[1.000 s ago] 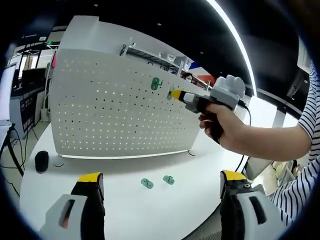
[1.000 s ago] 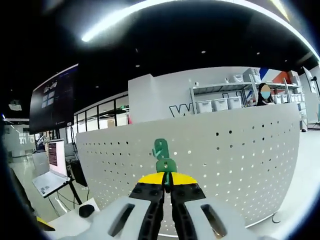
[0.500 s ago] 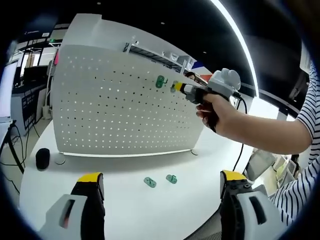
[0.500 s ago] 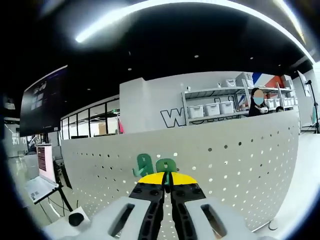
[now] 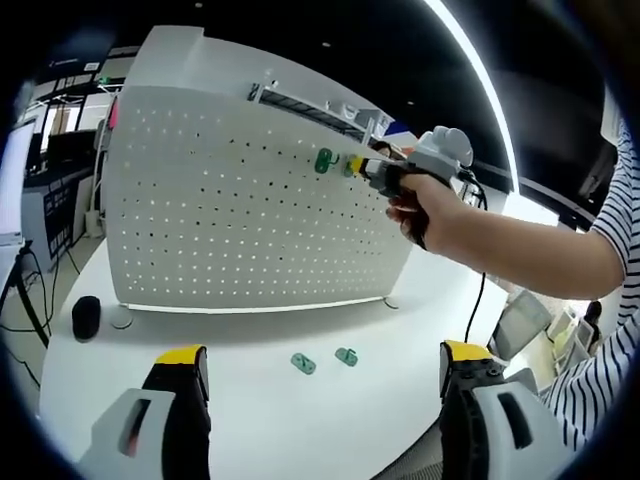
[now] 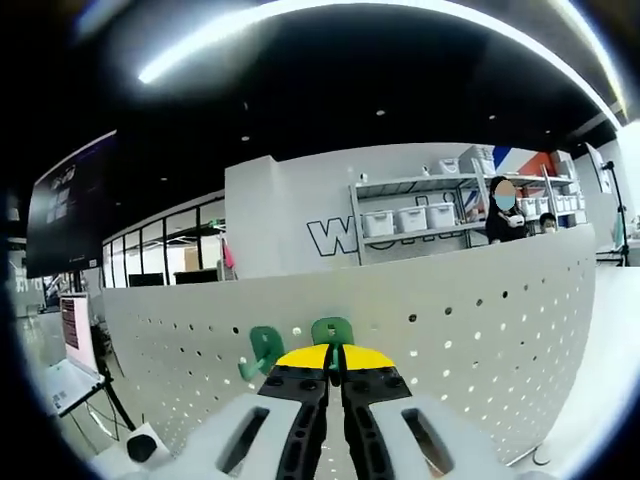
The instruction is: Insert the hook assembly into the mounting plate slot until the hook locks in place.
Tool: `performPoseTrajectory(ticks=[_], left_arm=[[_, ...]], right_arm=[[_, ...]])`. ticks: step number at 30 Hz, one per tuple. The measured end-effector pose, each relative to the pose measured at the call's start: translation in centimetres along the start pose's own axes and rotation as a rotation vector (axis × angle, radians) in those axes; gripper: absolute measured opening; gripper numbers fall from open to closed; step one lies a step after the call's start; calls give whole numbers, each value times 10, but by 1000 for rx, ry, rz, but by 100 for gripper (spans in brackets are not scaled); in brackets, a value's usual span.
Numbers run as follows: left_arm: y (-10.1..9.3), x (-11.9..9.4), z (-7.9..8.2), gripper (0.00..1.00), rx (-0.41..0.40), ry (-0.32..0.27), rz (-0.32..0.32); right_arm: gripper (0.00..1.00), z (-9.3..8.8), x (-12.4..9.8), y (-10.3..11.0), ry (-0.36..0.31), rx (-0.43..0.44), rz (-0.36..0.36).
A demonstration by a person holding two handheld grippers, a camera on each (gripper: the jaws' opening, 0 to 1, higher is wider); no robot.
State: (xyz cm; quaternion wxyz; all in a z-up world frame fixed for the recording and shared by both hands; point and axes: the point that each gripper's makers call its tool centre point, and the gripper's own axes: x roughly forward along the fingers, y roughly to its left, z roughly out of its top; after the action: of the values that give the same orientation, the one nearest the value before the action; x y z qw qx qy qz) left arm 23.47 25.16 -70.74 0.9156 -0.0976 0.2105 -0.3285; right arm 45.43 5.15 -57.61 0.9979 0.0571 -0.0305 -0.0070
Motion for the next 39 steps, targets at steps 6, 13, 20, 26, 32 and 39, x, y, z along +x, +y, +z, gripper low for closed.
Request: performPoseTrajectory(ticks=[6, 13, 20, 26, 32, 39], left_arm=[[2, 1, -1, 98, -1, 7, 3], [5, 2, 1, 98, 2, 12, 5], [2, 5, -2, 97, 2, 21, 2], [5, 1, -3, 97, -3, 21, 12], [6, 0, -5, 96, -6, 28, 18], [3, -2, -1, 96, -1, 19, 18]], right_arm=[[0, -4, 2, -2, 8, -4, -15], [0, -6, 6, -3, 15, 7, -21], [0, -7, 7, -3, 19, 28, -37], [0, -7, 7, -3, 30, 58, -33], [2, -9, 9, -2, 85, 26, -15], [14, -3, 6, 1, 75, 8, -15]])
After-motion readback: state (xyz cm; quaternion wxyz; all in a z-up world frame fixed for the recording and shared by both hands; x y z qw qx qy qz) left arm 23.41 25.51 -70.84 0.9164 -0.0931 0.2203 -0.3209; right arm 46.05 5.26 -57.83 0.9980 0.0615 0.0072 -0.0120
